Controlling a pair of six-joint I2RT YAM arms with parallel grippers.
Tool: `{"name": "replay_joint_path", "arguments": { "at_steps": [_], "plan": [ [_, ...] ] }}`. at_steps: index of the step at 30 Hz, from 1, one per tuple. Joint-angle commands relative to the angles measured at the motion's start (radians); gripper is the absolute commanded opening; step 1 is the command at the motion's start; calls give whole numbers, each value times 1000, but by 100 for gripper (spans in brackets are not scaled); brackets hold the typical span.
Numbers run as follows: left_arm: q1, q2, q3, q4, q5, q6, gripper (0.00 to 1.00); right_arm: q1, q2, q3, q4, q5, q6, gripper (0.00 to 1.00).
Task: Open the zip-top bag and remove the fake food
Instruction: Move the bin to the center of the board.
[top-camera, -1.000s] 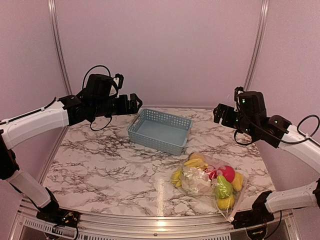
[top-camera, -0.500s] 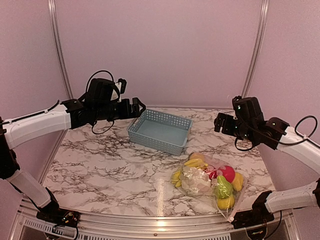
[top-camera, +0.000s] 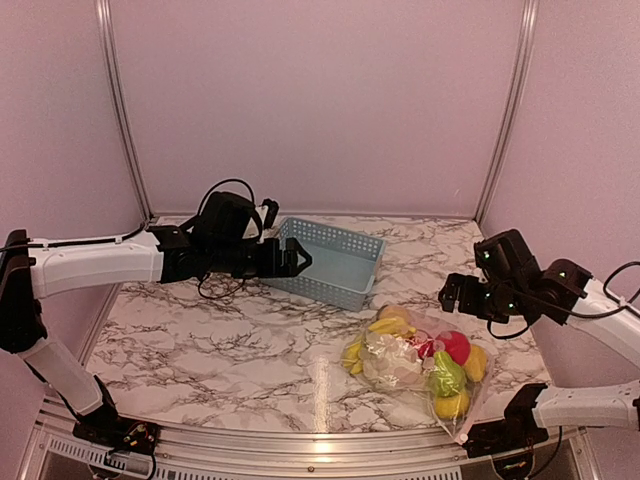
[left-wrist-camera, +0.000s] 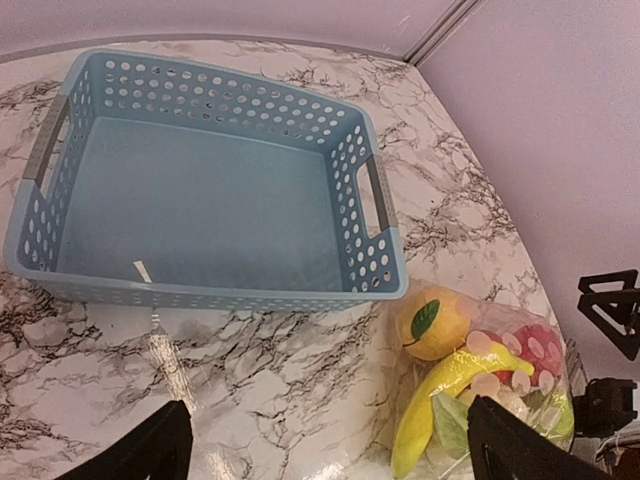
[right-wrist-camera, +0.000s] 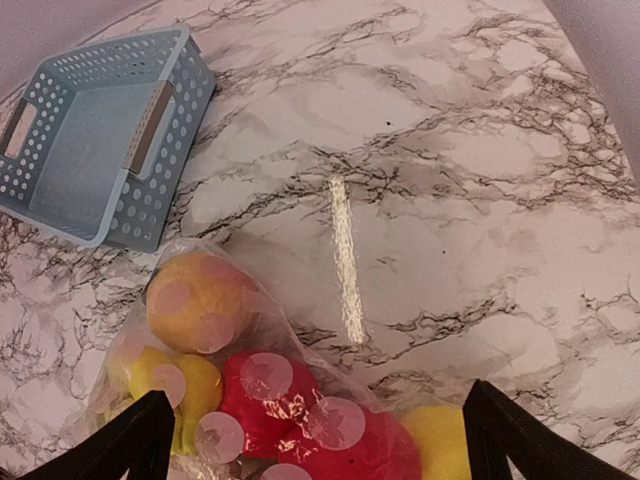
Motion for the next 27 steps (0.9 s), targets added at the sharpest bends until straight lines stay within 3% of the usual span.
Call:
{"name": "replay_joint_path", "arguments": {
  "at_steps": [1, 12, 21, 27],
  "plan": [
    [-26, 15, -56, 20, 33, -29, 99, 43, -40, 18, -93, -143, 5, 99],
    [-37, 105, -94, 87, 42, -56, 99, 331, 10, 102, -284, -29, 92, 99],
    [-34, 337, 82, 180, 93, -43, 99, 462, 115, 212, -396, 17, 133, 99],
    [-33, 482, 228, 212, 135, -48, 99, 481, 112, 254, -499, -18, 178, 99]
  ]
}}
